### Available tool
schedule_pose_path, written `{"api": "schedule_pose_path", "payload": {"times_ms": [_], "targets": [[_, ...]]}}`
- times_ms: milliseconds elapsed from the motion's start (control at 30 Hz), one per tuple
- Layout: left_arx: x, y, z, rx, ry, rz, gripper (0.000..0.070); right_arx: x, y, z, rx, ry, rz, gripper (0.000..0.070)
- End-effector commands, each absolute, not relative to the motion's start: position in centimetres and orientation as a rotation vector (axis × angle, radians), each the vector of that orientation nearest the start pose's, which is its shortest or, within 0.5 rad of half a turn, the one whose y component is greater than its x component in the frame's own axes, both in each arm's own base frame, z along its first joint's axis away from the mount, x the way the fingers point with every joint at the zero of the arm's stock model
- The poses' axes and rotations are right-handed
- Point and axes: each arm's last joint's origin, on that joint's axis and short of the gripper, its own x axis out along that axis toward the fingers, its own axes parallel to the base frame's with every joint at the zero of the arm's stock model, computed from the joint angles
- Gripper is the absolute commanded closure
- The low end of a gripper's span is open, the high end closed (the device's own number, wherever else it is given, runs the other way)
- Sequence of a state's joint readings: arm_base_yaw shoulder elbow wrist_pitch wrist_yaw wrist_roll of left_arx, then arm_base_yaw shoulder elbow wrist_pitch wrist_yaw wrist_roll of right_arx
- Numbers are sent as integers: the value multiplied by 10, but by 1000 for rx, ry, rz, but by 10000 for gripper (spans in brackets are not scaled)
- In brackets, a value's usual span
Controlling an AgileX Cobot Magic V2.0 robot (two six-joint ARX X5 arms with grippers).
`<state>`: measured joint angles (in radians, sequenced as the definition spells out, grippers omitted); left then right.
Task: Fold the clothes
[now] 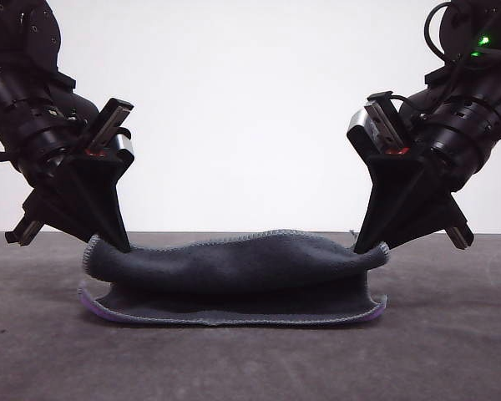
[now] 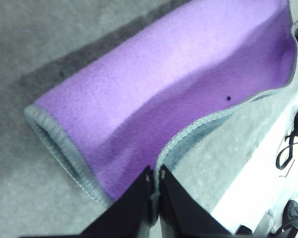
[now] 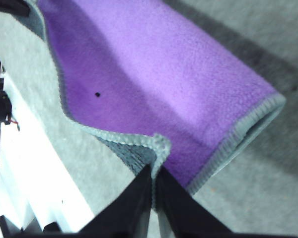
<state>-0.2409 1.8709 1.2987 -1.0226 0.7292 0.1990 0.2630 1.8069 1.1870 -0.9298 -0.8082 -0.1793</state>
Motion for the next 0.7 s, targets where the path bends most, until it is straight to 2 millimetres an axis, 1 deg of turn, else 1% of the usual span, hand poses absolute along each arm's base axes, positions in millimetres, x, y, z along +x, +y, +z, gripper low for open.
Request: {"api": "schedule_pose_path", "payload": {"times_ms": [0, 100, 133, 167, 233, 300, 367, 400, 467, 667], "targets": [[322, -101, 187, -234, 1490, -925, 696, 303, 105, 182, 286, 1451, 992, 693], [322, -101, 187, -236, 1495, -924, 696, 303, 105, 182, 288, 1458, 992, 689], [322, -101, 187, -236, 1495, -924, 694, 303, 105, 182, 288, 1458, 992, 677], [322, -101, 187, -236, 1495, -924, 679, 303, 105, 182, 288, 1458, 991, 642], [322, -101, 187, -236, 1495, -924, 618, 303, 105, 182, 288, 1458, 992, 523], [322, -101, 187, -237, 1495, -923, 551, 303, 105, 182, 288, 1457, 992, 424], [322, -101, 187, -238, 1494, -921, 464, 303, 105, 182, 287, 1454, 992, 379], [322, -101, 187, -239, 1493, -920, 426, 303, 105, 182, 287, 1452, 992, 369], [323, -101, 187, -239, 1491, -920, 389, 304, 105, 182, 287, 1450, 992, 362], [326, -98, 187, -239, 1461, -916, 385, 309, 102, 182, 285, 1405, 988, 362]]}}
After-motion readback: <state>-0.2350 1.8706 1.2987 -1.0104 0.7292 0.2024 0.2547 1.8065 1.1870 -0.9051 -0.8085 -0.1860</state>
